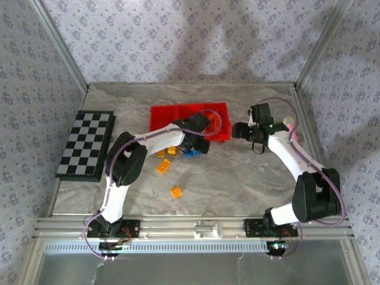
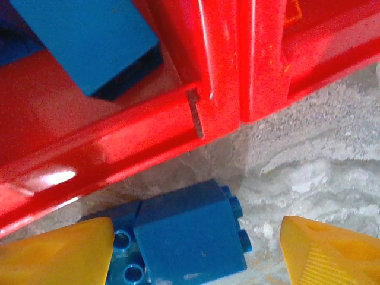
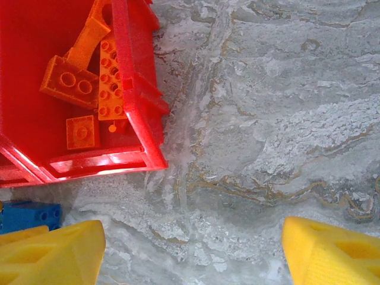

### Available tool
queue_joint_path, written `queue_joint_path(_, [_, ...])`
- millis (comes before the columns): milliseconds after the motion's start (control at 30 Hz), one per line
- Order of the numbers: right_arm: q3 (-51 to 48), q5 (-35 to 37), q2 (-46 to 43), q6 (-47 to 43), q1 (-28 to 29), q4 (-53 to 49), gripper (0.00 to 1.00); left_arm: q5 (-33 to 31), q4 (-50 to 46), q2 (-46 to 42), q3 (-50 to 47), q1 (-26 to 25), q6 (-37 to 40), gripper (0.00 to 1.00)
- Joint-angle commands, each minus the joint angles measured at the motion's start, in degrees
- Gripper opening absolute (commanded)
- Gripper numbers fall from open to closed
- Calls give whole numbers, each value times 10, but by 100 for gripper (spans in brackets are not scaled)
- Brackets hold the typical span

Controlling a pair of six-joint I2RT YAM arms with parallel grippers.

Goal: Sort the legos into containers by color
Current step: Separate the lego at the center of the table.

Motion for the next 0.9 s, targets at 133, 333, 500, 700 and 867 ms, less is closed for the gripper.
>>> queue_joint_path(133, [-16, -12, -12, -9, -11, -1, 80, 20, -24, 22, 36, -1, -1, 67])
queue_joint_path(333, [-21, -16, -13, -10, -15, 0, 80, 25, -31, 26, 44, -2, 0, 60])
queue_joint_path(500, [-23, -16, -13, -8, -17, 3, 80, 32, -33, 29, 48, -4, 3, 59])
queue_joint_path(700, [-25, -17, -13, -8, -19, 2, 80, 33, -44, 39, 63, -12, 15, 59])
queue_joint_path(867, [-28, -15, -15, -7, -19, 2, 80, 33, -48, 42, 70, -19, 23, 60])
